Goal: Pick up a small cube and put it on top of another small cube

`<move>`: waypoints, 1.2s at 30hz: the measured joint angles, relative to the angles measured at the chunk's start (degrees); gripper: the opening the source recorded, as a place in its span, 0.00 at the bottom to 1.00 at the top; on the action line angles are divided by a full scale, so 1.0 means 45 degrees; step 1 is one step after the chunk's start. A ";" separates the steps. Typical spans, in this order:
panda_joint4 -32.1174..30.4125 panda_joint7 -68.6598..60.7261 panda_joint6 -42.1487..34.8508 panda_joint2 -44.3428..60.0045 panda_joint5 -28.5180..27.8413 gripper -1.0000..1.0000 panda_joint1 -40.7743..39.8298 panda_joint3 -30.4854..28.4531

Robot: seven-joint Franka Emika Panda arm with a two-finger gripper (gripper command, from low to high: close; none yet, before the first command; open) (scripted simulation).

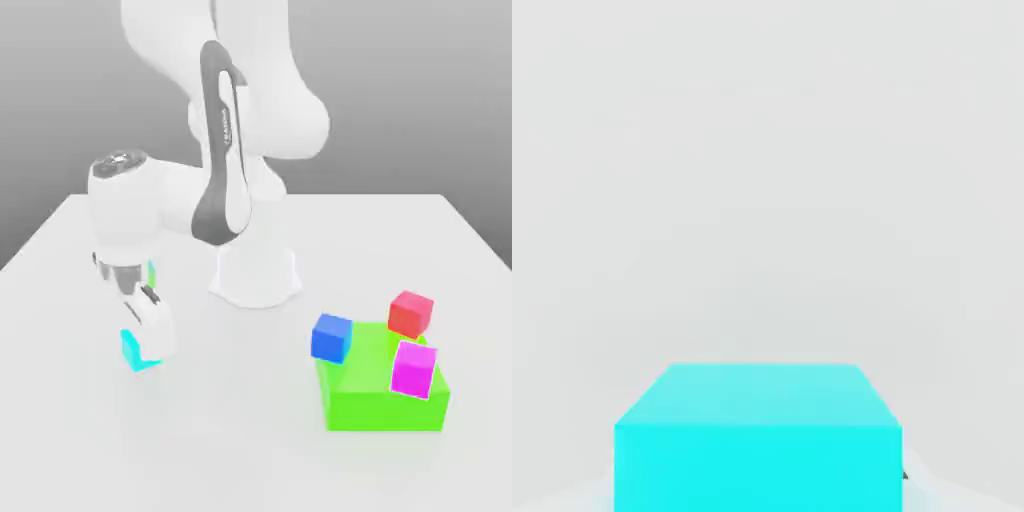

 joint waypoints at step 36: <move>0.1235 1.6295 -0.6656 -0.5906 0.7064 0.00 0.8919 1.0165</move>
